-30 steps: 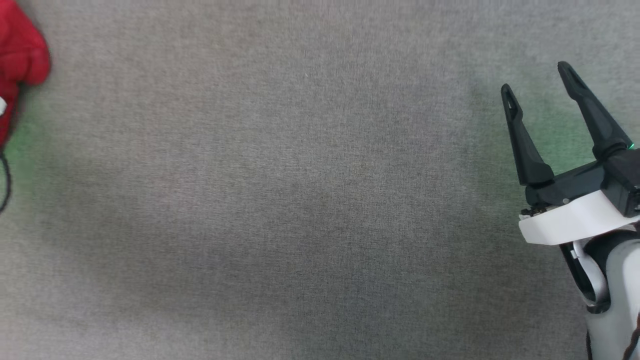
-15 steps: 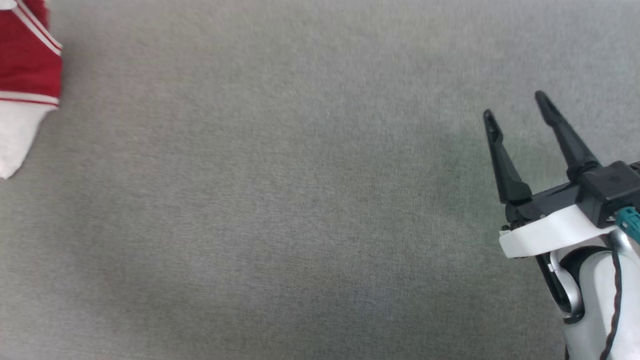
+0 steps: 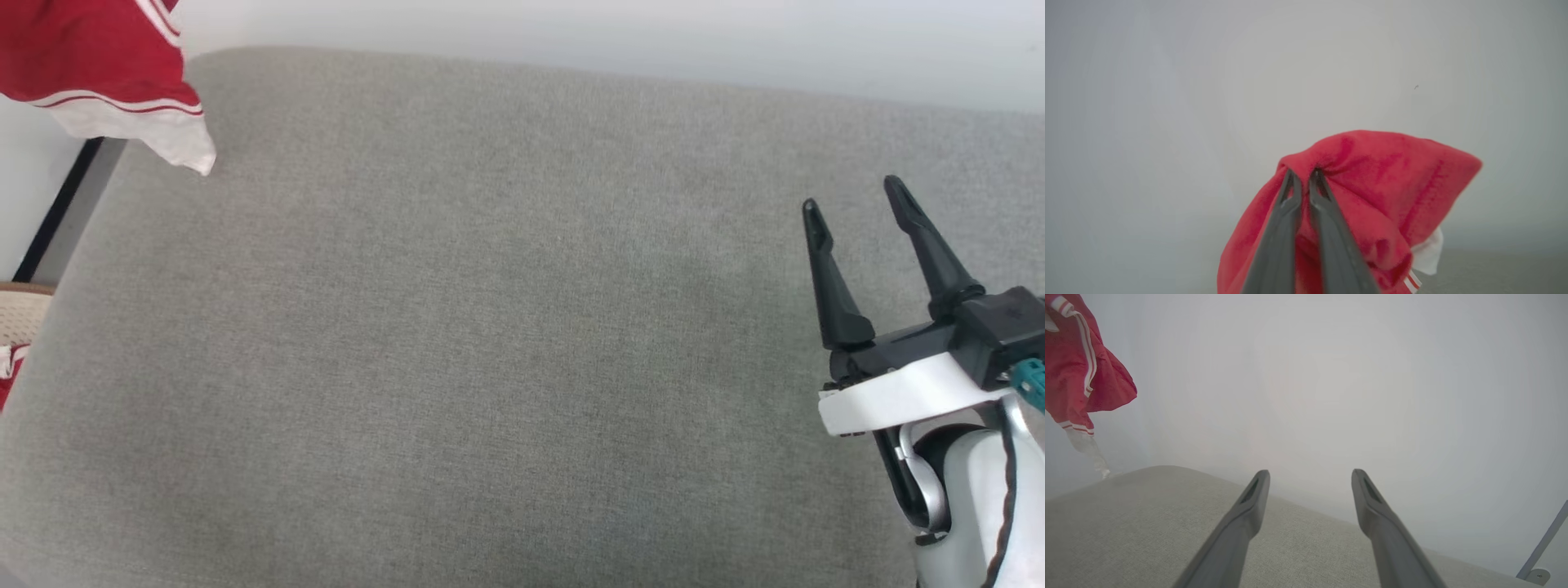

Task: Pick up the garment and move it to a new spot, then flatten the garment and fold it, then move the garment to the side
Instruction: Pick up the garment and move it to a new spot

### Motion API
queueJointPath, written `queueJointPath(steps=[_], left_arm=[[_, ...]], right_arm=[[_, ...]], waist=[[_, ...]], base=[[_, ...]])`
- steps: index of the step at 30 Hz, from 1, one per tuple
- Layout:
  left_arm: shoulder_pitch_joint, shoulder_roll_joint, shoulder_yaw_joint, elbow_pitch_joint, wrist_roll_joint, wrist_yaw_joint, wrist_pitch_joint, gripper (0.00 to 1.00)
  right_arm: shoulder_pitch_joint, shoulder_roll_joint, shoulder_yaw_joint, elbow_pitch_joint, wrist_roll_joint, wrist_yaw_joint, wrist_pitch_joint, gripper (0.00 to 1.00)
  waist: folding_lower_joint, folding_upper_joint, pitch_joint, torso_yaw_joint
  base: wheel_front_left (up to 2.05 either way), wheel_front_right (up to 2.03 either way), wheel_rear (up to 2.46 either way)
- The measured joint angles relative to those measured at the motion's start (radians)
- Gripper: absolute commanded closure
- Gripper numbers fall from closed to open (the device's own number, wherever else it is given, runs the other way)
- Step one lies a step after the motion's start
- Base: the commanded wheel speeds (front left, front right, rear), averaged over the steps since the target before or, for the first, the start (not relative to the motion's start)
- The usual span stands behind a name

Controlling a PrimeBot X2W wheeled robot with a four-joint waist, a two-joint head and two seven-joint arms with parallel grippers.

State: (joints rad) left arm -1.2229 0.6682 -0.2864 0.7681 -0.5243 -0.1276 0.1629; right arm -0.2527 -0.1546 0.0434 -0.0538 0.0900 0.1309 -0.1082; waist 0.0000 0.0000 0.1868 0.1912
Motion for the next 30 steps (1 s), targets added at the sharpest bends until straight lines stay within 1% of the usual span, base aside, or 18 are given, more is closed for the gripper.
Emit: queueJointPath(steps=[1,5,9,13,19,24,30], left_arm=[[0.000,0.000,0.000,0.000,0.000,0.000,0.000,1.00],[0.045,0.025,-0.017,-0.140,-0.031,0.000,0.067,1.00],[0.103,0.044,-0.024,-0.304,-0.047,0.008,0.136,1.00],[0.174,0.064,-0.023,-0.472,-0.078,0.043,0.213,1.00],[0.271,0.069,-0.040,-0.702,-0.102,0.102,0.319,1.00],[0.331,0.049,-0.082,-0.855,-0.111,0.144,0.391,1.00],[0.430,0.012,-0.153,-0.965,-0.137,0.192,0.478,1.00]], right_arm=[[0.000,0.000,0.000,0.000,0.000,0.000,0.000,0.00],[0.010,0.014,-0.019,0.000,-0.002,0.000,-0.012,0.00],[0.017,0.025,-0.044,0.002,-0.002,0.000,-0.025,0.00],[0.021,0.029,-0.066,0.001,-0.005,0.000,-0.035,0.00],[0.029,0.035,-0.102,0.007,-0.011,0.000,-0.051,0.00],[0.036,0.049,-0.125,0.008,-0.019,0.000,-0.061,0.00],[0.039,0.063,-0.120,0.028,-0.016,0.000,-0.075,0.00]], waist=[[0.0000,0.0000,0.000,0.000],[0.0000,0.0000,-0.019,-0.007],[0.0000,0.0000,-0.027,-0.034],[0.0000,0.0000,-0.029,-0.075],[0.0000,0.0000,-0.026,-0.155],[0.0000,0.0000,-0.020,-0.227],[0.0000,0.0000,-0.008,-0.307]], base=[[0.00,0.00,0.00],[0.00,0.00,0.00],[0.00,0.00,0.00],[0.00,0.00,0.00],[0.00,0.00,0.00],[0.00,0.00,0.00],[0.00,0.00,0.00]])
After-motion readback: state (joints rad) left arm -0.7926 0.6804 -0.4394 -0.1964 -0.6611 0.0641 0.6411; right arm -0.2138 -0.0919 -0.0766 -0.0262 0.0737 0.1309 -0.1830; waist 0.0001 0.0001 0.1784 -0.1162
